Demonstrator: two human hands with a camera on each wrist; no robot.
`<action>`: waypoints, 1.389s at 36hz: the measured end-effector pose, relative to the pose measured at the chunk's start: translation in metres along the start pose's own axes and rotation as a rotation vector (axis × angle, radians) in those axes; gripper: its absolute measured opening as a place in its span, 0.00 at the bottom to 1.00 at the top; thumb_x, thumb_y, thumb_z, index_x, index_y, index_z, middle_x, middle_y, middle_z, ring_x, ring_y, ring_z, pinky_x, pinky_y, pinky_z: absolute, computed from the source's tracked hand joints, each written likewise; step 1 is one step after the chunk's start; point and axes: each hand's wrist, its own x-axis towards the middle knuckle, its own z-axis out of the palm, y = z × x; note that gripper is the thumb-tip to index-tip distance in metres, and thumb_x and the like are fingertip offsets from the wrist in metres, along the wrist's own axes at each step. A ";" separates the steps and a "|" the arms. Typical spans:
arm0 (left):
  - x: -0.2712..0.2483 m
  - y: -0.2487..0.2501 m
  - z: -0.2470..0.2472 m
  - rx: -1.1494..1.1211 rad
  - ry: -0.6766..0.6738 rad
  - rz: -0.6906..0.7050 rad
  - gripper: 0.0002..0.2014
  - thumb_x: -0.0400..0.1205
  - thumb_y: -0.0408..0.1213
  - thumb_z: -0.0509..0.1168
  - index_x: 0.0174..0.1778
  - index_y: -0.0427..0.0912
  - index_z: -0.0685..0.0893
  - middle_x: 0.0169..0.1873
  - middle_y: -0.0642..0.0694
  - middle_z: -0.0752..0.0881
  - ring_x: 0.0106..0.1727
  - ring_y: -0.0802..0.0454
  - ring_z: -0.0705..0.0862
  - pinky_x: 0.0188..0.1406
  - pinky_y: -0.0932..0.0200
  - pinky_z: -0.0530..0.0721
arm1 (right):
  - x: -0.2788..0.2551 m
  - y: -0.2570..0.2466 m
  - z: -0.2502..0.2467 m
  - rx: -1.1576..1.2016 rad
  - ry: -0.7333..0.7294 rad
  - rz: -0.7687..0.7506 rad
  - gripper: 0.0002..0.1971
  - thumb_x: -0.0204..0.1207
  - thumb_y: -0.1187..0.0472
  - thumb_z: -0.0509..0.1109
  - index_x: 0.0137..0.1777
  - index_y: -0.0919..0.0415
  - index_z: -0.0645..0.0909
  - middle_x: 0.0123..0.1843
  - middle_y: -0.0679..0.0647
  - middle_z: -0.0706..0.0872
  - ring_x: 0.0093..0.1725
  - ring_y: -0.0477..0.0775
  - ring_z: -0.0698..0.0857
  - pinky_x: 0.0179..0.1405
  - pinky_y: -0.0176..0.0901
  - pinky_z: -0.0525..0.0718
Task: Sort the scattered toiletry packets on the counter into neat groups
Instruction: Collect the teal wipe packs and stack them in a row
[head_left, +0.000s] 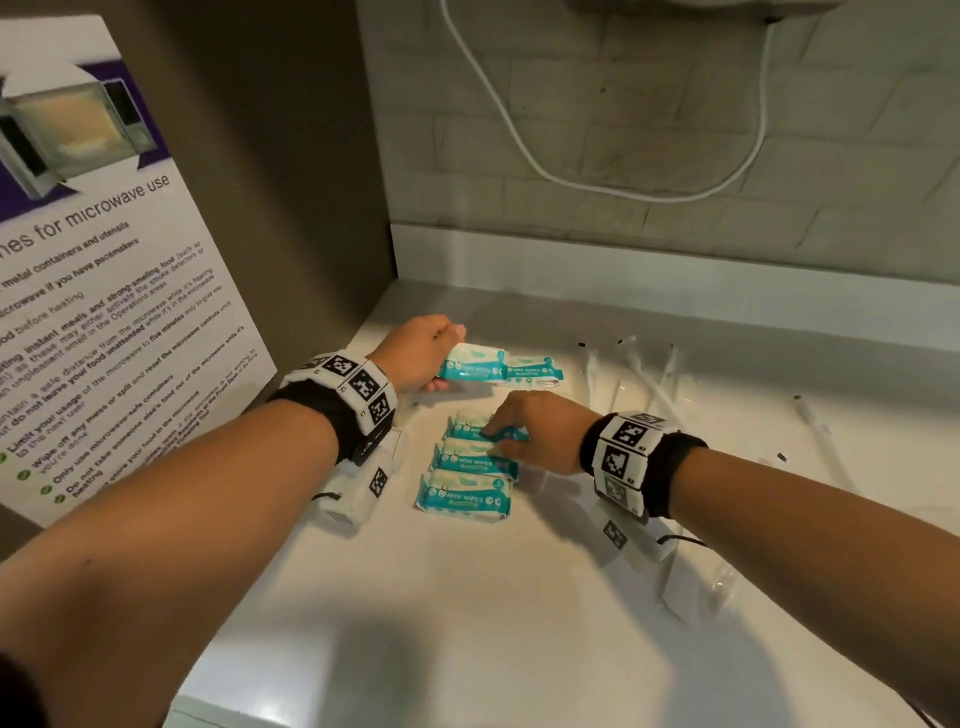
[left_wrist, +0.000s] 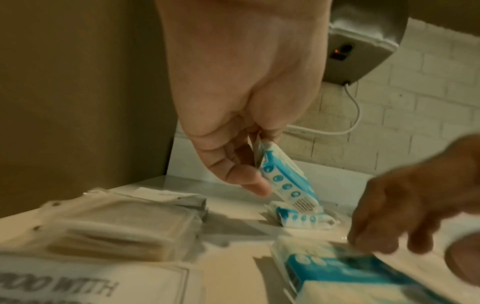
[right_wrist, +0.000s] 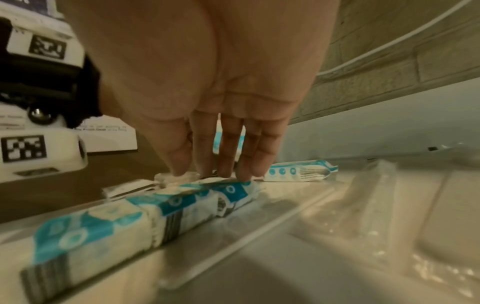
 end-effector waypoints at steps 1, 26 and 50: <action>0.002 0.000 0.005 0.009 -0.025 -0.011 0.17 0.89 0.50 0.54 0.54 0.40 0.81 0.48 0.40 0.89 0.37 0.47 0.90 0.26 0.59 0.82 | -0.001 0.001 -0.003 0.022 0.030 0.016 0.17 0.81 0.51 0.65 0.67 0.51 0.83 0.65 0.52 0.82 0.60 0.54 0.81 0.63 0.48 0.80; -0.051 -0.005 0.026 0.895 -0.693 0.200 0.63 0.66 0.59 0.79 0.86 0.54 0.42 0.86 0.55 0.39 0.86 0.54 0.39 0.84 0.51 0.44 | 0.077 0.037 -0.036 -0.143 -0.039 0.163 0.22 0.81 0.61 0.64 0.75 0.56 0.76 0.71 0.61 0.76 0.67 0.64 0.79 0.67 0.50 0.76; -0.041 0.014 0.024 0.990 -0.655 0.096 0.56 0.72 0.55 0.76 0.86 0.48 0.44 0.86 0.48 0.42 0.87 0.47 0.46 0.83 0.45 0.59 | 0.090 0.021 -0.037 -0.118 -0.019 0.088 0.20 0.81 0.58 0.66 0.72 0.59 0.79 0.67 0.59 0.84 0.63 0.62 0.83 0.65 0.50 0.80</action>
